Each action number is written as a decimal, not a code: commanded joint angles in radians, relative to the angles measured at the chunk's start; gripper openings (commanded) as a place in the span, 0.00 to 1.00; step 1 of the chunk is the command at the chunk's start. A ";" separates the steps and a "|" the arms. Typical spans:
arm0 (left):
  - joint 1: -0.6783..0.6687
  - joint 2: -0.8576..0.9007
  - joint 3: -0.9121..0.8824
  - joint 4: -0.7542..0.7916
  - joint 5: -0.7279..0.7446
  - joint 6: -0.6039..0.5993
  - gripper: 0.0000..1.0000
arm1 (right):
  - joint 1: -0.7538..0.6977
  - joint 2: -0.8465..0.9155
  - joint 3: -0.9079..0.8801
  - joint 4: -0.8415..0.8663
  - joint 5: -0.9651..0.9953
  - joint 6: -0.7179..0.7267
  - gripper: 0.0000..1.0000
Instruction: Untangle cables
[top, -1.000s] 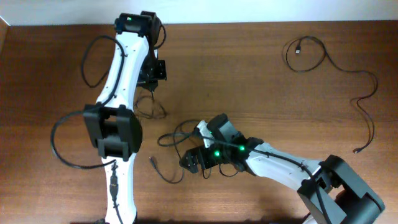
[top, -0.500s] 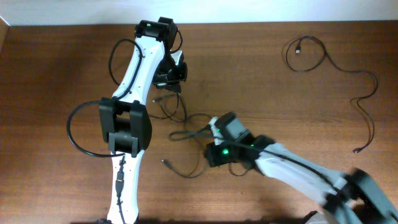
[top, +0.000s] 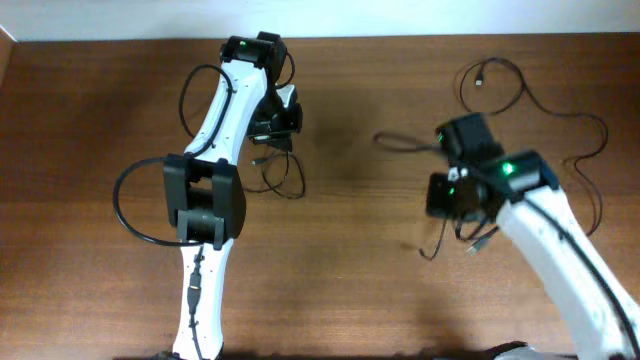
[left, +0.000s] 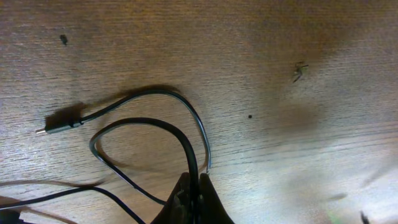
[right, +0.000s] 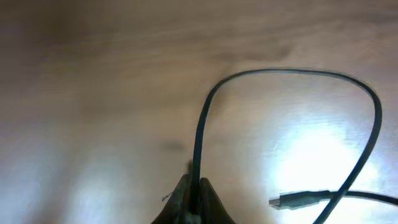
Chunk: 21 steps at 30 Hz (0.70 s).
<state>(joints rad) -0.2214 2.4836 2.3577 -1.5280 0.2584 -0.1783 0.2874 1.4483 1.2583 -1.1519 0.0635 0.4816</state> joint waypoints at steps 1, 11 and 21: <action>0.005 0.009 -0.001 0.001 0.007 0.016 0.00 | -0.135 0.128 0.004 0.085 0.044 -0.093 0.09; 0.005 0.009 -0.001 0.010 0.008 0.016 0.01 | -0.356 0.237 0.362 -0.202 -0.165 -0.223 0.98; 0.005 0.009 -0.001 0.009 0.008 0.016 0.02 | -0.298 0.247 0.375 -0.407 -0.576 -0.636 0.99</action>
<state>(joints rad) -0.2214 2.4836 2.3577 -1.5204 0.2584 -0.1757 -0.0551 1.6897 1.6650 -1.5383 -0.3298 0.0109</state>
